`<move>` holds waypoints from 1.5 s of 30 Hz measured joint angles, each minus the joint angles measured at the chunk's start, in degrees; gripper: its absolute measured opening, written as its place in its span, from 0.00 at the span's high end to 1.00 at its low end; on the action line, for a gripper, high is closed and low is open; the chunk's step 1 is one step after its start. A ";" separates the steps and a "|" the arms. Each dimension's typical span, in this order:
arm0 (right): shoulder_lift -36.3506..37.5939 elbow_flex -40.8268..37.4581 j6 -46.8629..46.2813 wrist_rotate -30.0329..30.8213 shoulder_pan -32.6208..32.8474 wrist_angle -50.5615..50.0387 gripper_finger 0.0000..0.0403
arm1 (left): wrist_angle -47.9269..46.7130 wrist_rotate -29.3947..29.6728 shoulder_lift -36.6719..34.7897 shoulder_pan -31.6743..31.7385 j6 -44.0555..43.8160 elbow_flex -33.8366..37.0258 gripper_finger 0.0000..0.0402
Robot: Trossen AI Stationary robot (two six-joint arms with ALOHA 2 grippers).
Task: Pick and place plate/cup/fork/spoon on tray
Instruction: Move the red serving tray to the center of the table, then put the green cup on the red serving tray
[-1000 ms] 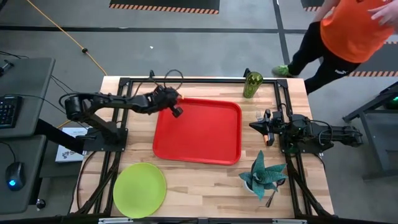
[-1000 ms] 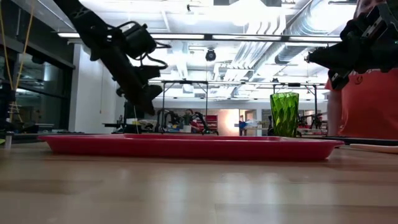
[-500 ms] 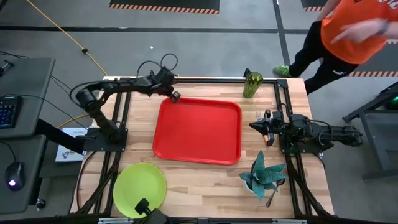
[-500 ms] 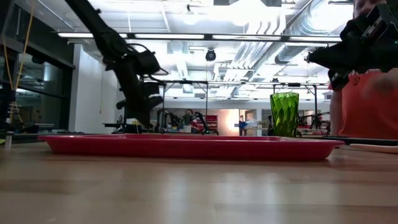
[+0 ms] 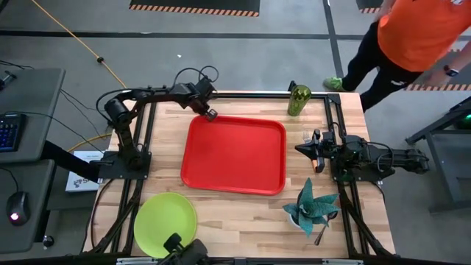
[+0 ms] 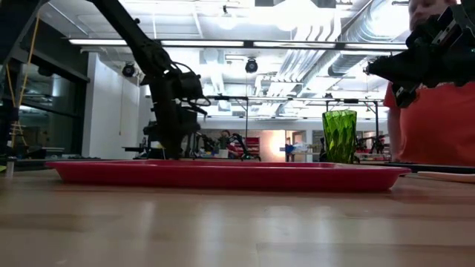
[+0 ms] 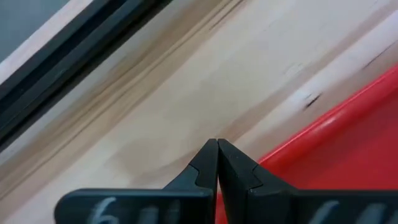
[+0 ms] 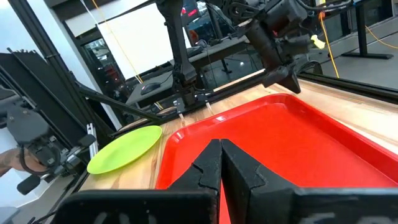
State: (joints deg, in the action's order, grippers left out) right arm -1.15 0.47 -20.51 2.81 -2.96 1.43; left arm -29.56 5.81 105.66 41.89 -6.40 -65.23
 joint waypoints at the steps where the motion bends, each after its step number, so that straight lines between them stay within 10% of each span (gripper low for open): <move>1: 0.00 -0.02 0.00 0.00 0.00 0.00 1.00 | -0.12 0.23 0.14 0.02 0.00 -0.04 1.00; 25: 0.00 -0.01 0.00 0.01 -0.01 0.00 1.00 | -9.05 3.36 -8.87 -4.12 4.79 0.02 1.00; 36: -0.02 0.00 0.00 0.00 0.00 0.00 1.00 | 46.96 -25.06 -38.16 -11.68 2.32 29.60 1.00; 45: -0.47 -0.01 0.20 13.14 -0.03 18.57 1.00 | 62.55 -26.30 -47.62 -17.82 1.01 40.44 1.00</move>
State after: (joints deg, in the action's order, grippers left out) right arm -1.62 0.45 -20.31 15.95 -2.99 20.00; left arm 32.99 -20.49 58.04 24.07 -5.39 -24.80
